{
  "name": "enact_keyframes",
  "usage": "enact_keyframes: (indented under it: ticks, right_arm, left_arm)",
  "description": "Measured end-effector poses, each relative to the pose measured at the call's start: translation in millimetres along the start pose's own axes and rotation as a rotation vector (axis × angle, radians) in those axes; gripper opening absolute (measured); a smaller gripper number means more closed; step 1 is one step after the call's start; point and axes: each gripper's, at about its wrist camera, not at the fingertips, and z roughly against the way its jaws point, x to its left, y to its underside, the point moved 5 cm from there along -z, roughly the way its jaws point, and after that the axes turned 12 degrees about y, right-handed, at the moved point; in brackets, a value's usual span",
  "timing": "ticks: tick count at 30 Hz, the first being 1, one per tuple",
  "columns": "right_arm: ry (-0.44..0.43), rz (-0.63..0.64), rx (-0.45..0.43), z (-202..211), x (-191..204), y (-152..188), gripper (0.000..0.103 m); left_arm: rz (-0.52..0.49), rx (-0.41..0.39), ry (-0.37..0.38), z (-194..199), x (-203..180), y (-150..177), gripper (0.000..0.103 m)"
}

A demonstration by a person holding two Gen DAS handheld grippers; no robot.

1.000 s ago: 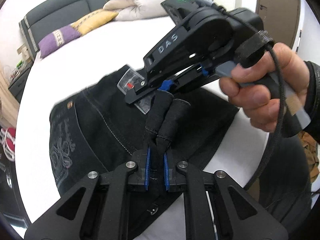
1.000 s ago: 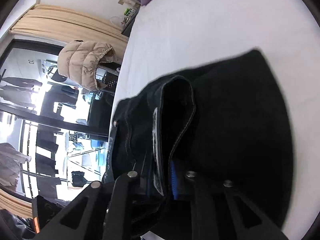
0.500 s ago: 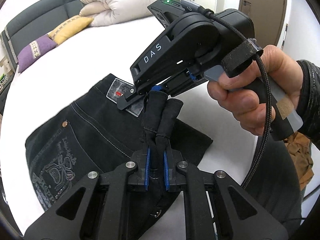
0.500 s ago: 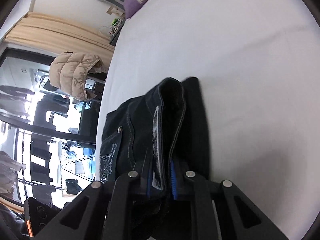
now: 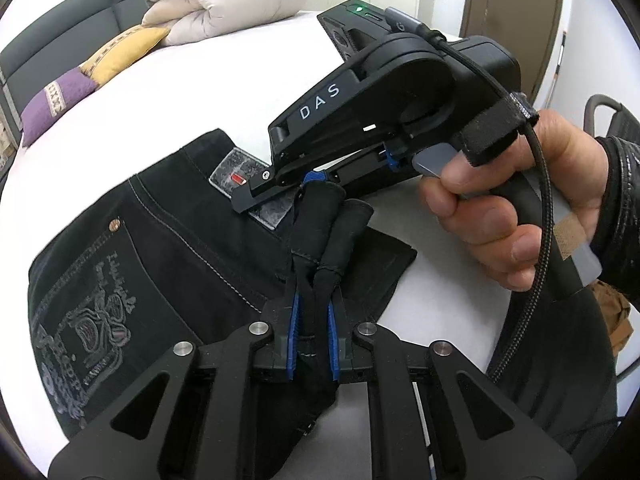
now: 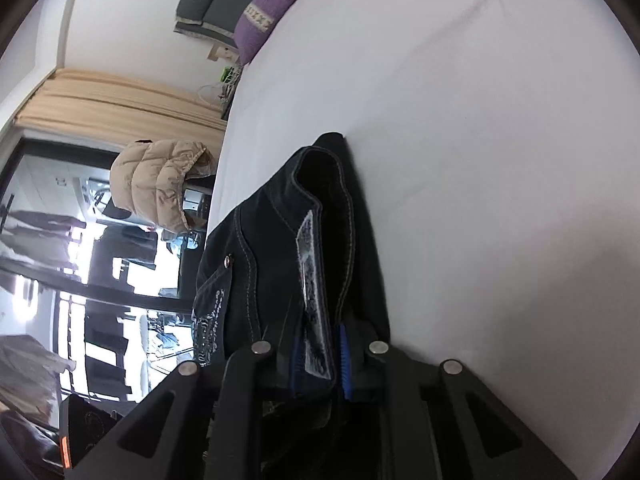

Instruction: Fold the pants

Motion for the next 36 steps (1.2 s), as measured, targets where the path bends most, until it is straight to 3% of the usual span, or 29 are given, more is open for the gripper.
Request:
enact_keyframes:
  ticks: [3,7,9,14,18,19,24,29,36]
  right_arm:
    - [-0.016,-0.007,0.012,4.9,2.1,-1.8,0.026]
    - [0.068,-0.029,-0.068,33.3,5.0,-6.9,0.057]
    - [0.111,-0.016,-0.114,50.5,10.4,-6.4,0.057]
    - [0.001,0.105,-0.086,54.9,58.0,15.7,0.028]
    - [0.033,0.1,0.012,19.9,50.3,36.8,0.011]
    - [0.049,0.071,0.025,12.3,39.8,40.1,0.0]
    - [-0.015,-0.035,0.013,8.2,14.7,40.4,0.0]
    - [0.005,-0.019,0.004,5.7,17.8,43.1,0.0]
    - [0.035,0.008,-0.02,7.1,21.0,48.3,0.0]
  left_arm:
    - [0.05,-0.007,0.06,10.3,1.4,0.1,0.016]
    - [0.127,-0.086,0.163,51.9,11.6,0.1,0.016]
    - [0.146,-0.136,0.169,75.8,20.0,5.7,0.016]
    - [0.251,-0.204,0.084,91.8,76.2,14.7,0.016]
    - [0.362,-0.251,0.085,86.9,150.4,3.8,0.016]
    - [0.375,-0.255,0.078,85.2,166.2,1.1,0.016]
    - [0.516,-0.21,0.178,69.6,214.4,29.1,0.016]
    - [0.52,-0.261,0.212,78.7,194.3,61.0,0.016]
    - [0.315,-0.22,0.085,95.8,122.8,107.6,0.016]
